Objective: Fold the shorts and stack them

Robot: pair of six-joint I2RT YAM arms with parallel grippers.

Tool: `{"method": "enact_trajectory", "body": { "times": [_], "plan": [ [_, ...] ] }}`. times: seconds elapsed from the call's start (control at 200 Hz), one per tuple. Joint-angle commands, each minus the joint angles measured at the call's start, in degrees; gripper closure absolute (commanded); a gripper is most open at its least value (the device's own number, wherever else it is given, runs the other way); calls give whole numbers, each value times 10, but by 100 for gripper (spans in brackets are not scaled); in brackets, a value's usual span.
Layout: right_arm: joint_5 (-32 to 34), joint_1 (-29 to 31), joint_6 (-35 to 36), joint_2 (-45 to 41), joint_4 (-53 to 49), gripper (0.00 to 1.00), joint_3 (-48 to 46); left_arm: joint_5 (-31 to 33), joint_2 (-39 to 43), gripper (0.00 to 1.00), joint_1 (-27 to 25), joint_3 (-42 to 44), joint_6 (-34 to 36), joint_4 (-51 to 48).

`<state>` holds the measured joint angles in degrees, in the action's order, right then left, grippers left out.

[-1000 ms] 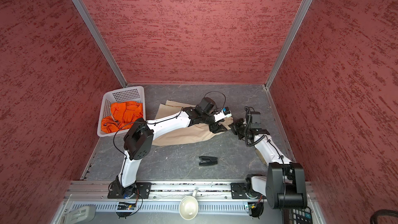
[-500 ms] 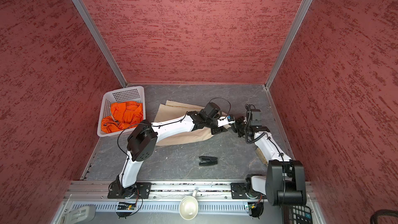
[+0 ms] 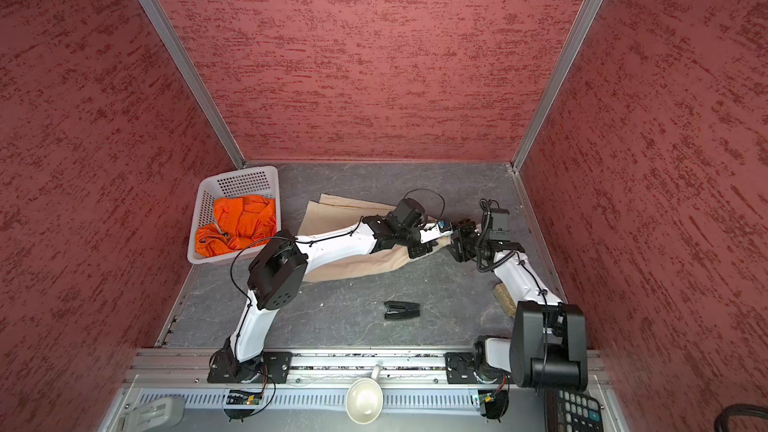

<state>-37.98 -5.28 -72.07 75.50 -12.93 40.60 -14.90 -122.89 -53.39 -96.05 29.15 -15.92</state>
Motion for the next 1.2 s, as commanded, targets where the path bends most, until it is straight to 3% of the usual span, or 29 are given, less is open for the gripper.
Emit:
{"method": "enact_trajectory", "body": {
  "times": [0.0, 0.541, 0.696, 0.772, 0.832, 0.897, 1.062, 1.197],
  "plan": [
    [-50, -9, -33, 30, 50, 27, -17, -25, -8, 100, 3, 12, -5, -4],
    [-136, -37, 48, 211, 97, 26, -4, -36, 9, 98, -1, 39, 9, 2],
    [-147, -37, 61, 229, 117, 30, 2, -39, 12, 88, -6, 43, 17, -3],
    [-152, -37, 66, 232, 127, 36, 0, -36, 18, 73, -8, 46, 16, -7],
    [-149, -37, 80, 232, 121, 44, -1, -24, 28, 56, -9, 56, 15, -3],
    [-141, -37, 97, 228, 104, 52, 0, -12, 46, 46, -9, 73, 15, 8],
    [-95, -37, 173, 214, 9, 73, 28, 10, 89, 40, -3, 108, -6, 24],
    [-40, -39, 241, 201, -83, 83, 66, 29, 128, 39, 12, 139, -56, 30]
  ]
}}
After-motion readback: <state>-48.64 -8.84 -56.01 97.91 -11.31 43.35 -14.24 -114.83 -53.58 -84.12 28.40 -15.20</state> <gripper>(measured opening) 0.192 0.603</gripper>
